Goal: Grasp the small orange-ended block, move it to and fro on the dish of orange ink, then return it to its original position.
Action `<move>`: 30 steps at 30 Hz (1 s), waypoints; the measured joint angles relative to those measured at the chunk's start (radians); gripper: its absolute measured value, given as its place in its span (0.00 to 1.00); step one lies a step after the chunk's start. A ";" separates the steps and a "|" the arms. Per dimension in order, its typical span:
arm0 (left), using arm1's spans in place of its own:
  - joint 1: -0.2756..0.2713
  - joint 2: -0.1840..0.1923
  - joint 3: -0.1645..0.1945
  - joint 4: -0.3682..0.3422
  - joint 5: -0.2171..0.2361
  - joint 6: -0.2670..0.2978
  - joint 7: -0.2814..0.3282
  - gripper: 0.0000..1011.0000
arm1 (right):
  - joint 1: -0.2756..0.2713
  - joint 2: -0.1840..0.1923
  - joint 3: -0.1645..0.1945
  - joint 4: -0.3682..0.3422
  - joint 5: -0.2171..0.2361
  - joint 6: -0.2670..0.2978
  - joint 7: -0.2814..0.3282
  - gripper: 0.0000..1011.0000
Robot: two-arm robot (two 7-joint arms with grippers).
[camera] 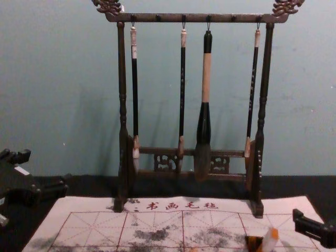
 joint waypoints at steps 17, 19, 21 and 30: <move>0.000 0.000 0.000 0.000 0.000 0.000 0.000 0.99 | 0.000 0.000 0.000 -0.001 0.000 -0.002 -0.001 0.99; 0.000 0.000 0.000 0.000 0.000 0.000 0.000 0.99 | -0.001 0.000 0.000 -0.001 0.000 -0.002 -0.001 0.99; 0.000 0.000 0.000 0.000 0.000 0.000 0.000 0.99 | 0.000 0.000 0.000 -0.001 0.000 -0.002 -0.001 0.99; 0.000 0.000 0.000 0.000 0.000 0.000 0.000 0.99 | 0.000 0.000 0.000 -0.001 0.000 -0.002 -0.001 0.99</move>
